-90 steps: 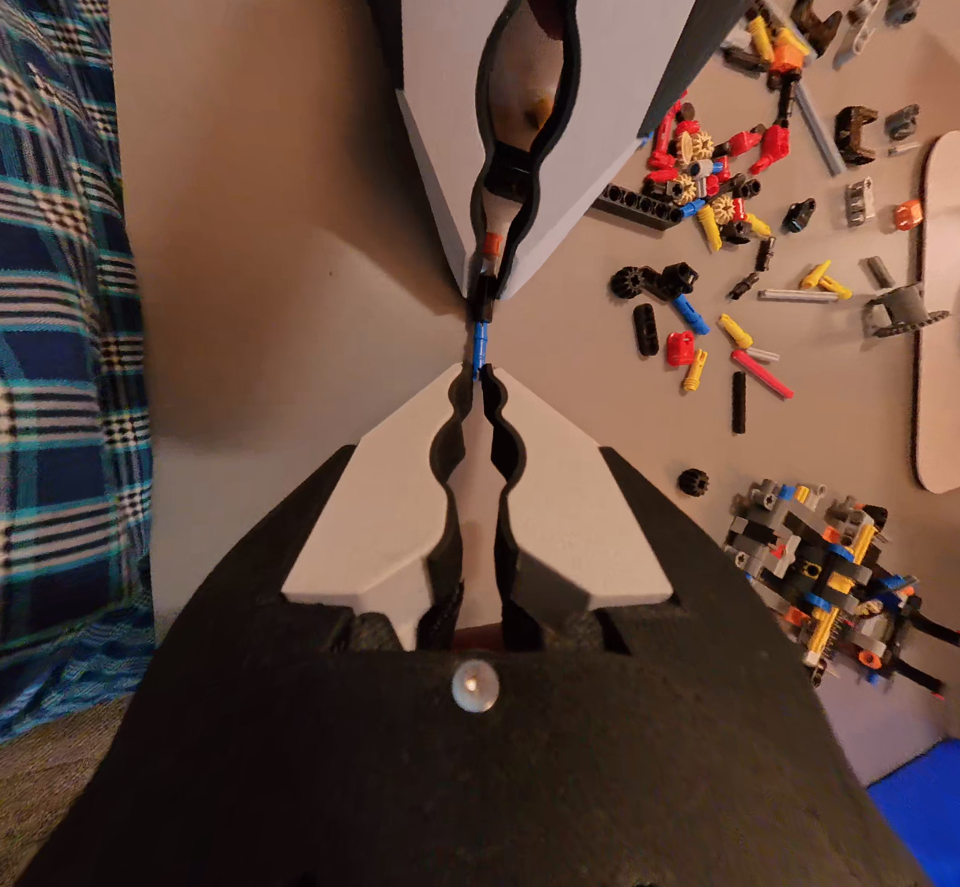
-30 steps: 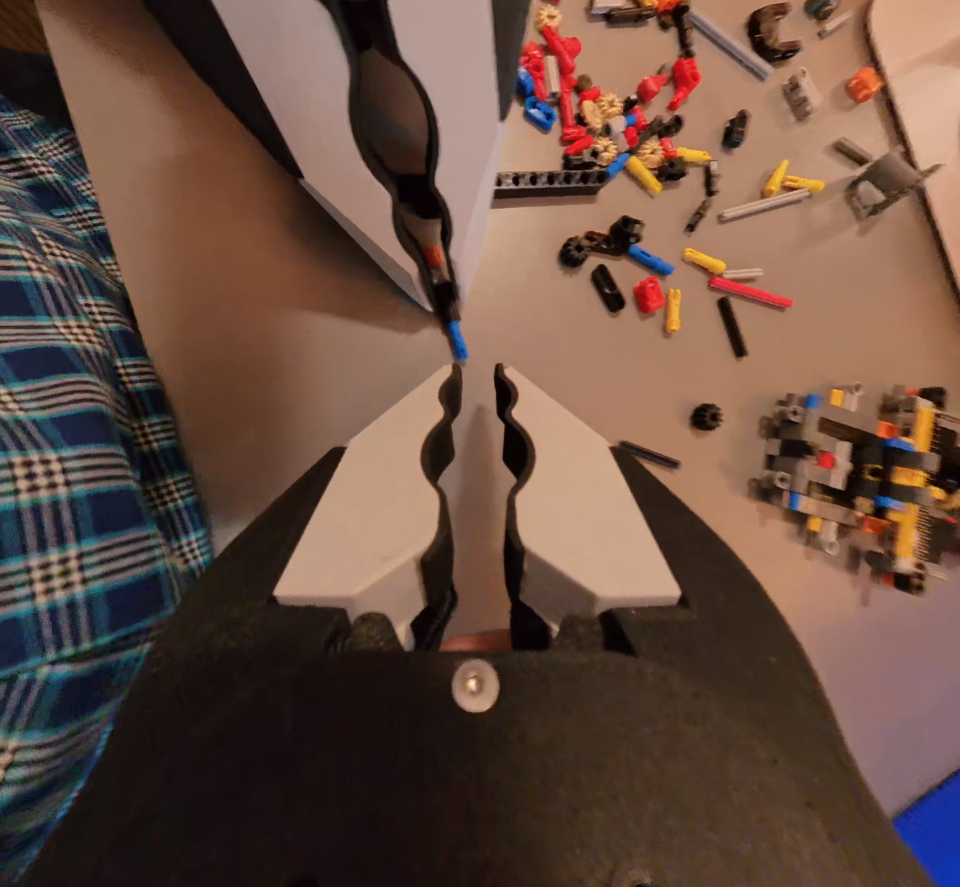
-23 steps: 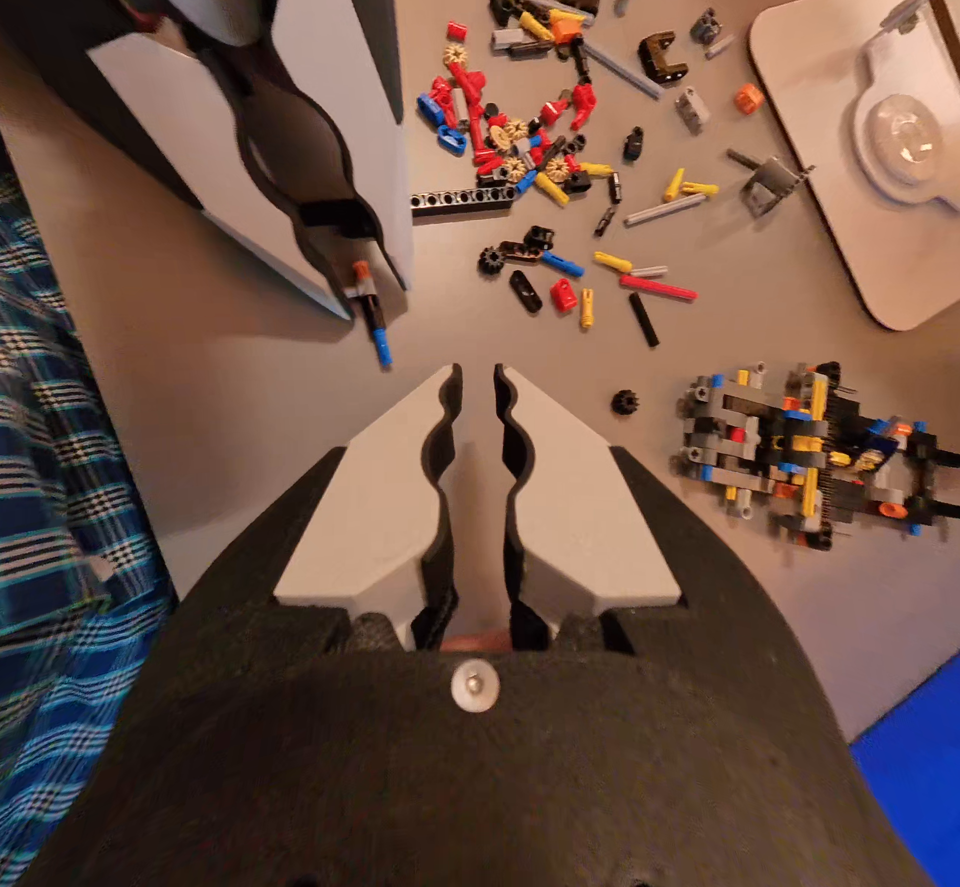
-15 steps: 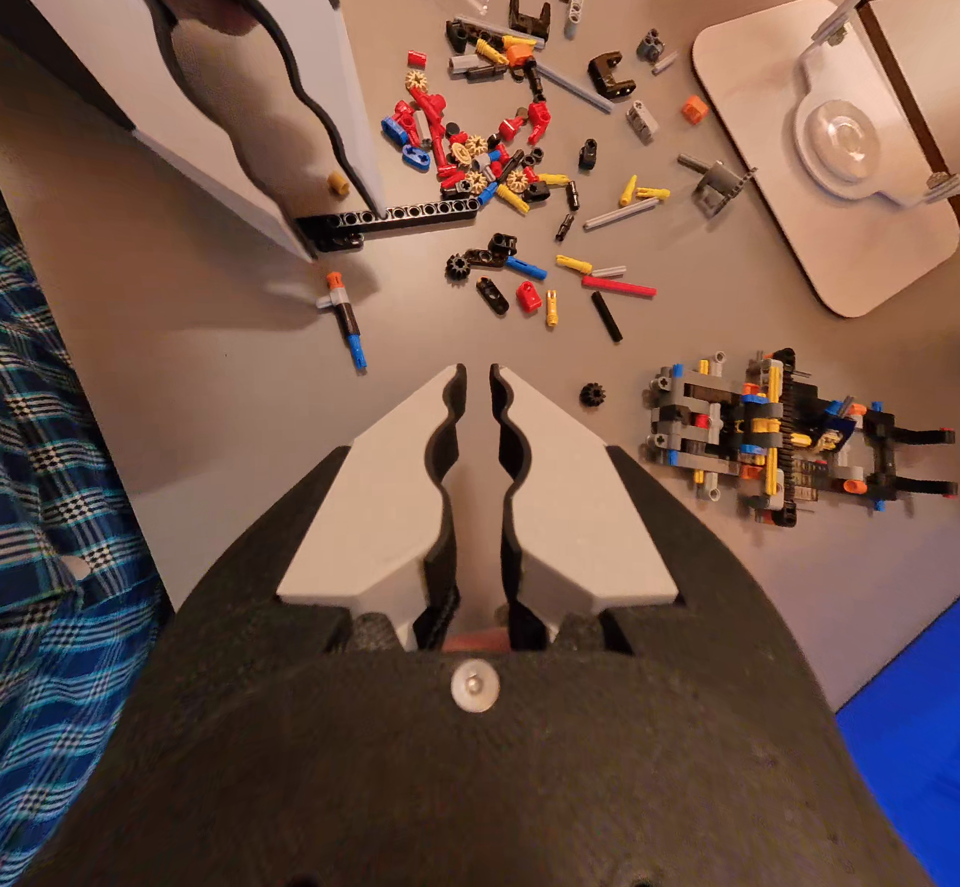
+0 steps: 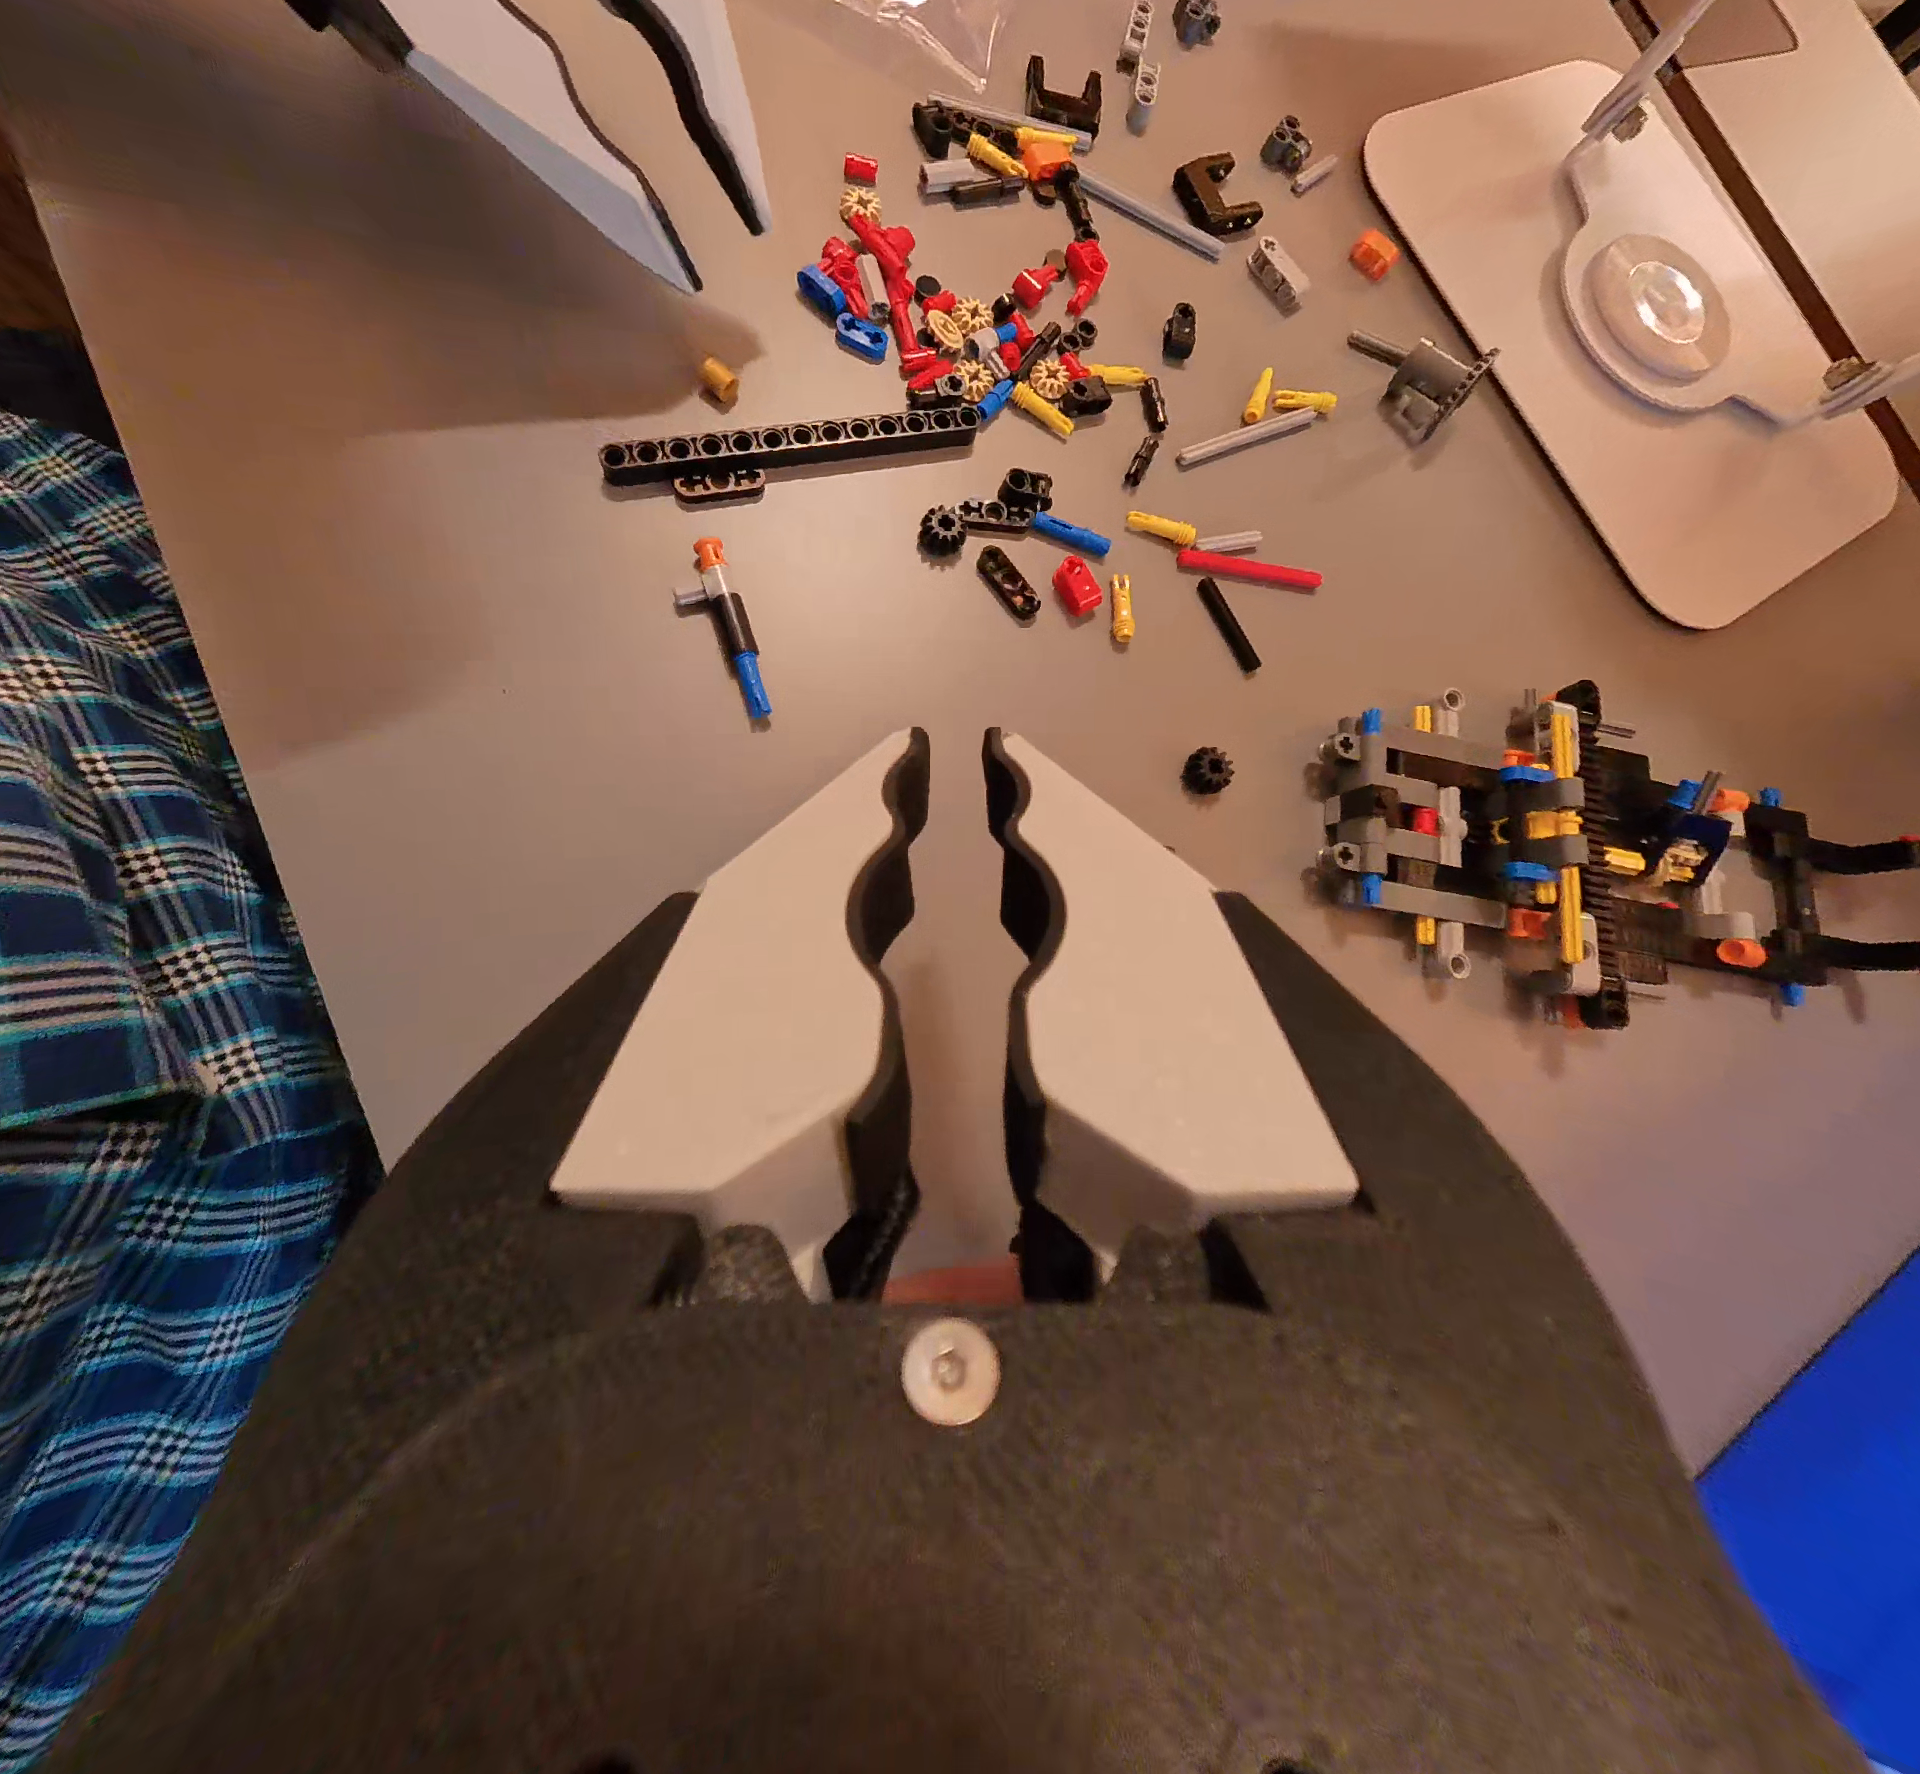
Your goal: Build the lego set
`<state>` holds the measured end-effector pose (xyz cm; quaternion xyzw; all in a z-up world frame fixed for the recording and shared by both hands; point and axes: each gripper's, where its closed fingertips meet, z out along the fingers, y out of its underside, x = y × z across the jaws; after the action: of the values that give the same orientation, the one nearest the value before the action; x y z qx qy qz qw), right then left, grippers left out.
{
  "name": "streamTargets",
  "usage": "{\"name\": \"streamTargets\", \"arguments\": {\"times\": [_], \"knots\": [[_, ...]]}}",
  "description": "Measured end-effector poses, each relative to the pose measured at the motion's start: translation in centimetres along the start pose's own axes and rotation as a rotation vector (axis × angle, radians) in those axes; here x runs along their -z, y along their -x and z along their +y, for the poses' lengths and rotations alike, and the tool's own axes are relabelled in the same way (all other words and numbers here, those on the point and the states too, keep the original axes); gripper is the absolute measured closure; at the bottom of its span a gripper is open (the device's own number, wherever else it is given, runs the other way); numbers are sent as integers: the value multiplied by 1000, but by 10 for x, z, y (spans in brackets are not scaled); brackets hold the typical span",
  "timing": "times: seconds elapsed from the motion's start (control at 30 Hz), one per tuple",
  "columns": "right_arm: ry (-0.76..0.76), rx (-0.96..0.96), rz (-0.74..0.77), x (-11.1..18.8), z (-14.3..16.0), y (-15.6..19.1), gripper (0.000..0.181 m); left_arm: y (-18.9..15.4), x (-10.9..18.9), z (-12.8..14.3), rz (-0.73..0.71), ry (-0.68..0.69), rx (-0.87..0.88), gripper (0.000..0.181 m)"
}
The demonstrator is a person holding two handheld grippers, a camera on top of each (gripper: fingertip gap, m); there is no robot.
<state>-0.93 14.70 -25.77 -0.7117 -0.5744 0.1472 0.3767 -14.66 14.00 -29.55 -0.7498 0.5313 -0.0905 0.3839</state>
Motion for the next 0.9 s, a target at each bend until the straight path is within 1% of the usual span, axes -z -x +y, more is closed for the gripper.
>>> {"name": "streamTargets", "arguments": {"times": [0.03, 0.2, 0.4, 0.53, 0.63, 0.73, 0.9], "knots": [[-3, -1, -3, 0, 0, 1, 173, 3, -1, 3, -7, 13, -5, 164], [-19, -2, 0, 2, -1, 3, 173, 20, -1, 8, -49, 29, -10, 164], [-27, -3, -4, 1, -1, 3, 173, 52, -2, 23, -113, 77, -16, 164], [-28, -2, -6, 0, -2, 4, 173, 69, -2, 25, -119, 69, -14, 166], [-29, -5, -9, -1, -3, 4, 173, 63, -4, 18, -56, 48, -51, 167], [-30, -5, -15, -2, -4, 5, 173, 59, -8, 18, -23, 67, -113, 167], [-32, -1, -21, -3, -6, 6, 173, 35, -7, 4, 94, -11, -181, 172]]}}
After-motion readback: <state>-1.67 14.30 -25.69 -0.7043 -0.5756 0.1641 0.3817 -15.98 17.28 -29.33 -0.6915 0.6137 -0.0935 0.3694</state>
